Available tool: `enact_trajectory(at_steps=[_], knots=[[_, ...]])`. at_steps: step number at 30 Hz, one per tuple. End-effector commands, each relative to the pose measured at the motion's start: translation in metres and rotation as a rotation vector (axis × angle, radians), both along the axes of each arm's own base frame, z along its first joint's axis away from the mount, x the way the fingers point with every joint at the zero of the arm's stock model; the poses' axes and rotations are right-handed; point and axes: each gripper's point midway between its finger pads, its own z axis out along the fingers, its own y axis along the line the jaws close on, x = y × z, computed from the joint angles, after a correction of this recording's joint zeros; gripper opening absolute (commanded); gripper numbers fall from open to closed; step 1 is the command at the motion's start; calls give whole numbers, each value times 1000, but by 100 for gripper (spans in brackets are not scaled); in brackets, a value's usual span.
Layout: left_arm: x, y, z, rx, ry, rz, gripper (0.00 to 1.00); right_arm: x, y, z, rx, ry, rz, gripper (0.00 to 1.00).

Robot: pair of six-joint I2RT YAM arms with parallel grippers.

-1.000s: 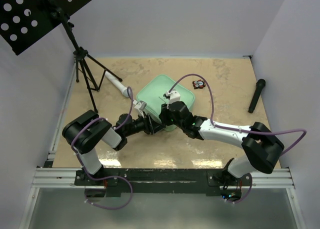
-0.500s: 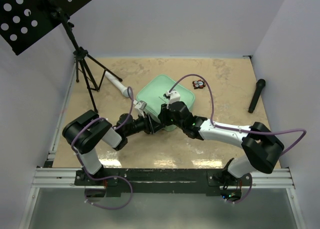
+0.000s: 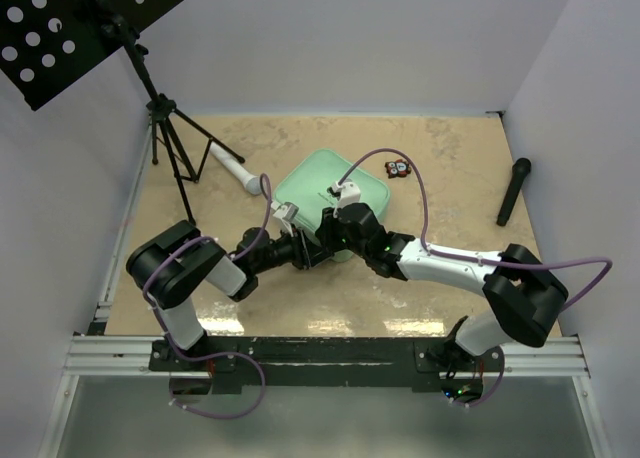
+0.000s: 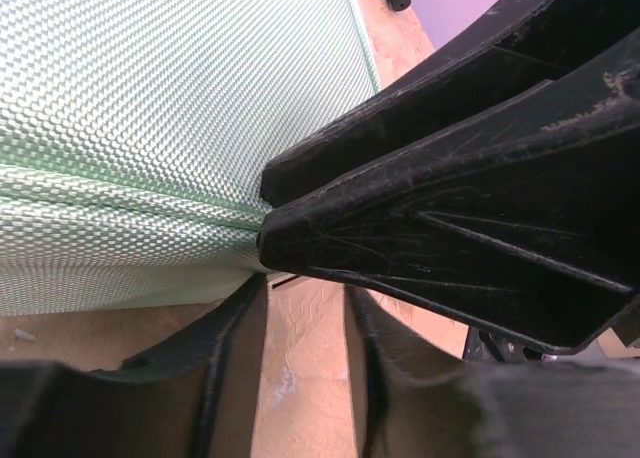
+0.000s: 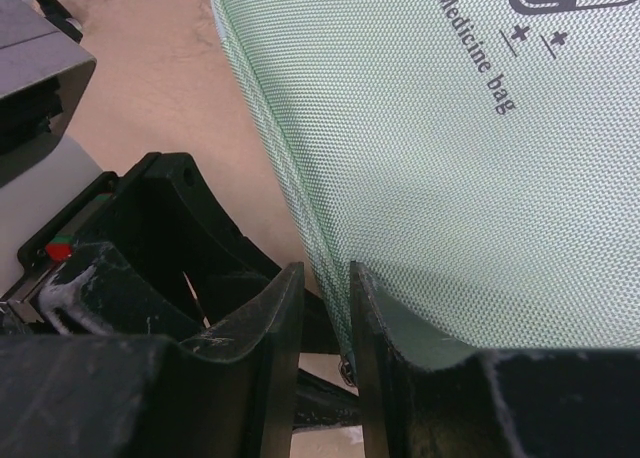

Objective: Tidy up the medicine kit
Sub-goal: Zip the medicine box at the center of the board.

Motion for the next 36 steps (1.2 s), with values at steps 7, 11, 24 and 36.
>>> enact_trajectory(at_steps=[7, 11, 24, 36], knots=[[-18, -9, 174, -465, -591, -78, 26, -40, -5, -49, -82, 181, 85, 29], [-17, -9, 172, -460, -589, -73, 20, -39, -6, -47, -82, 177, 82, 29], [-14, -1, 159, -431, -556, -25, 16, -22, -23, -19, -98, 105, -40, 41], [-11, 14, 156, -408, -563, 56, 55, -6, -75, -11, -185, 105, -222, 38]])
